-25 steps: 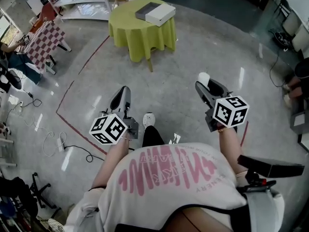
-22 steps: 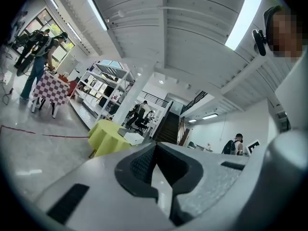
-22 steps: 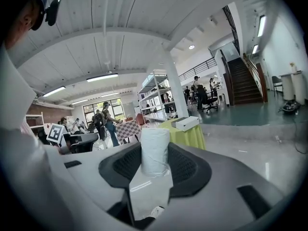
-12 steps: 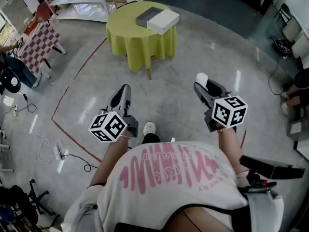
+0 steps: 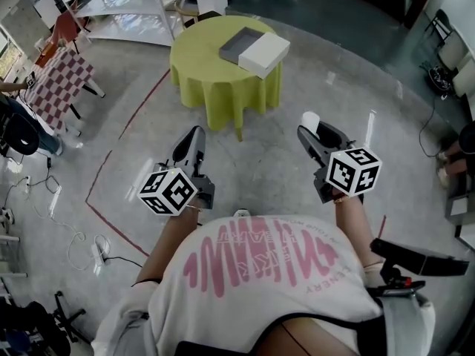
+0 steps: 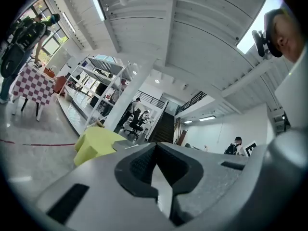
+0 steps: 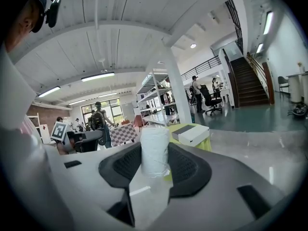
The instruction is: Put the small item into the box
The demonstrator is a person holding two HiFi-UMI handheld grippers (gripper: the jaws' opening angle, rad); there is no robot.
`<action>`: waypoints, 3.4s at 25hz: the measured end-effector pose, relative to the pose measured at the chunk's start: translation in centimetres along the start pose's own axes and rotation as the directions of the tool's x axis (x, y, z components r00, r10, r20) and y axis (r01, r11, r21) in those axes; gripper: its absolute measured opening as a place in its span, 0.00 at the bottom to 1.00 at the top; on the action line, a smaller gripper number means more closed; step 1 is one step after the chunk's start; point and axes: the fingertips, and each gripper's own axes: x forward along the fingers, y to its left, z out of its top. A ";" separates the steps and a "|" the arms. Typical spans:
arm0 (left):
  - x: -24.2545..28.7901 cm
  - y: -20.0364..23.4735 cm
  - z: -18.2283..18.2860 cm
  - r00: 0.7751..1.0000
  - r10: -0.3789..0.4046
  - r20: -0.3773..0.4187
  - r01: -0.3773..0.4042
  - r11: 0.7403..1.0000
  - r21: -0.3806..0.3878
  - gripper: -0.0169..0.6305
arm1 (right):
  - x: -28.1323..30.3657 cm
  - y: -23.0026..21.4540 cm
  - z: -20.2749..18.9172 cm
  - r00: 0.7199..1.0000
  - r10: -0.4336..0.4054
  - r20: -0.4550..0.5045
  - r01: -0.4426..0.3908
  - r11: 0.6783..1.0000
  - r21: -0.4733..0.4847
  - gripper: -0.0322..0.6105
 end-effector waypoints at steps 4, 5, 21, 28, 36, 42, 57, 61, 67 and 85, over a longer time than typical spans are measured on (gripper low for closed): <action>3.1 3.4 3.1 1.000 -0.017 0.014 0.017 1.000 0.012 0.04 | 4.9 -0.3 2.0 1.000 -0.001 0.016 0.001 1.000 0.006 0.31; 3.6 3.9 3.5 1.000 -0.021 0.018 0.020 1.000 0.015 0.04 | 5.7 -0.3 2.3 1.000 -0.002 0.020 0.002 1.000 0.006 0.31; 8.4 11.8 5.0 0.999 -0.045 -0.013 0.045 0.999 -0.002 0.04 | 13.8 -0.5 4.2 0.999 -0.040 0.019 0.040 0.999 -0.005 0.31; 10.0 13.8 5.4 0.976 -0.126 -0.178 0.153 0.977 0.146 0.04 | 14.0 -1.0 5.2 0.996 -0.080 0.031 0.079 0.996 0.039 0.31; 10.2 14.2 5.0 0.977 -0.134 -0.166 0.160 0.975 0.154 0.04 | 13.7 -3.3 5.3 0.990 -0.126 0.060 0.115 0.981 0.158 0.31; 10.2 13.6 3.1 0.976 -0.155 -0.151 0.164 0.986 0.044 0.04 | 16.0 -3.3 4.5 0.997 -0.074 0.030 0.068 0.984 0.166 0.31; 15.2 16.7 3.5 0.992 -0.057 -0.114 0.060 0.998 0.020 0.04 | 24.6 -8.0 7.2 0.999 0.031 0.032 -0.035 0.986 0.164 0.31; 19.1 16.9 3.7 0.994 -0.045 -0.099 0.046 0.999 0.008 0.04 | 27.1 -10.5 8.4 0.997 0.074 0.019 -0.077 0.983 0.165 0.31; 26.4 17.2 5.5 0.998 -0.026 -0.057 0.027 0.999 0.020 0.04 | 32.1 -15.4 11.2 0.993 0.116 -0.028 -0.112 0.987 0.118 0.32; 42.9 22.0 7.2 0.993 0.113 0.022 -0.114 0.993 0.037 0.04 | 48.6 -27.2 17.7 0.954 0.292 -0.072 -0.286 0.955 0.081 0.31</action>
